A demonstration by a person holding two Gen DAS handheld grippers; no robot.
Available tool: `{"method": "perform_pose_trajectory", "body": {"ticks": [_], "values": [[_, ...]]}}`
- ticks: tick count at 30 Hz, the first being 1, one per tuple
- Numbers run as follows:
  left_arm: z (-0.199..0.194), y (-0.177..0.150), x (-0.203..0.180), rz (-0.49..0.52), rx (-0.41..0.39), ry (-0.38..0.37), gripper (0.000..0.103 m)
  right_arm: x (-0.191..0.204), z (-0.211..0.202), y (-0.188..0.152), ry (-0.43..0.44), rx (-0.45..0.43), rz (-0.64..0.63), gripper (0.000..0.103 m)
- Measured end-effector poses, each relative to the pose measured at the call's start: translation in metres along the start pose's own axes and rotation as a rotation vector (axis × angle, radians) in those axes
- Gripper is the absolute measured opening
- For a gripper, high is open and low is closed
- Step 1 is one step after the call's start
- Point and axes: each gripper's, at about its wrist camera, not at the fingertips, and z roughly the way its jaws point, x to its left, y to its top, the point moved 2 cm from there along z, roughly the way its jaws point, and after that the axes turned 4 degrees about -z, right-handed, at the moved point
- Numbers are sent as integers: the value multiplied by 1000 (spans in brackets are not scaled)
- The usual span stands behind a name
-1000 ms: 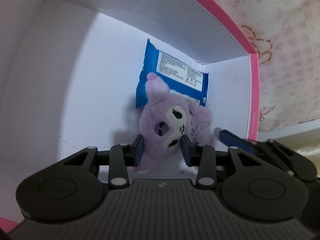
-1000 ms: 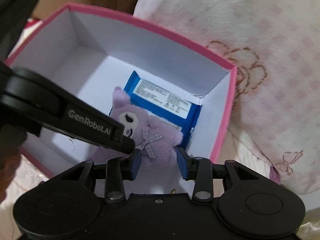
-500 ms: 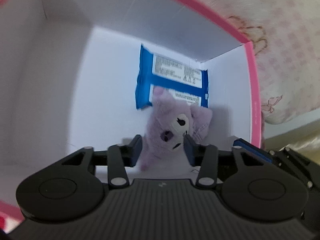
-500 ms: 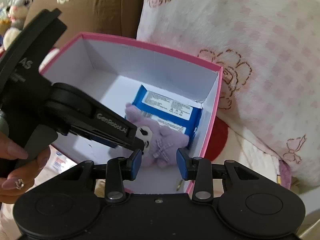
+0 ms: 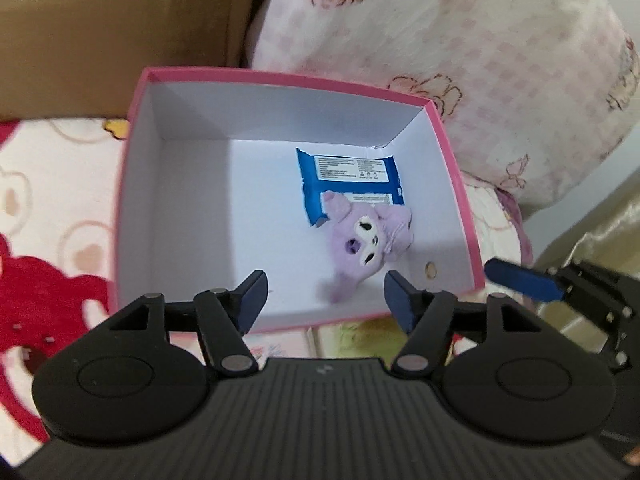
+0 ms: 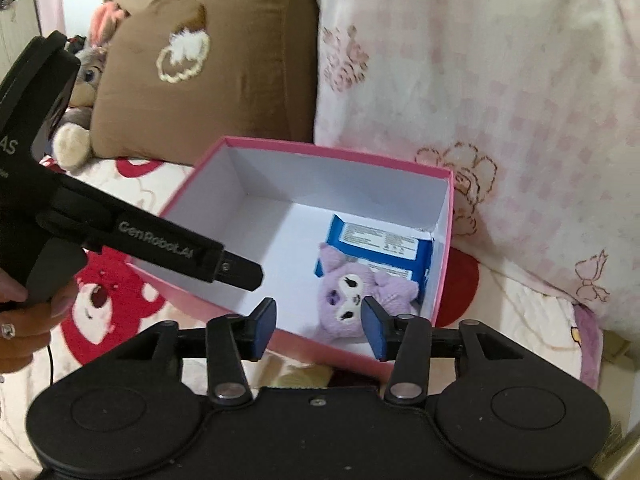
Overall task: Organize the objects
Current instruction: 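Open the left gripper and withdraw it from the pink box, then move the left gripper toward the clear card box beside the yarn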
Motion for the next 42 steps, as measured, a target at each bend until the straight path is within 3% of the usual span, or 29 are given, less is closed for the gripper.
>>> {"method": "perform_pose_trajectory", "body": {"ticks": [8, 17, 27, 36, 42], "values": [[-50, -23, -1, 82, -10, 6, 70, 19, -37, -4, 9, -43, 1, 60], [-88, -45, 2, 138, -9, -4, 74, 38, -65, -23, 20, -53, -21, 72], [-115, -69, 1, 155, -15, -6, 88, 63, -98, -41, 16, -87, -96, 90], [-131, -93, -2, 156, -30, -2, 96, 73, -119, -66, 0, -118, -158, 91], [-128, -113, 0, 133, -86, 13, 97, 66, -127, -94, 3, -224, -147, 91]]}}
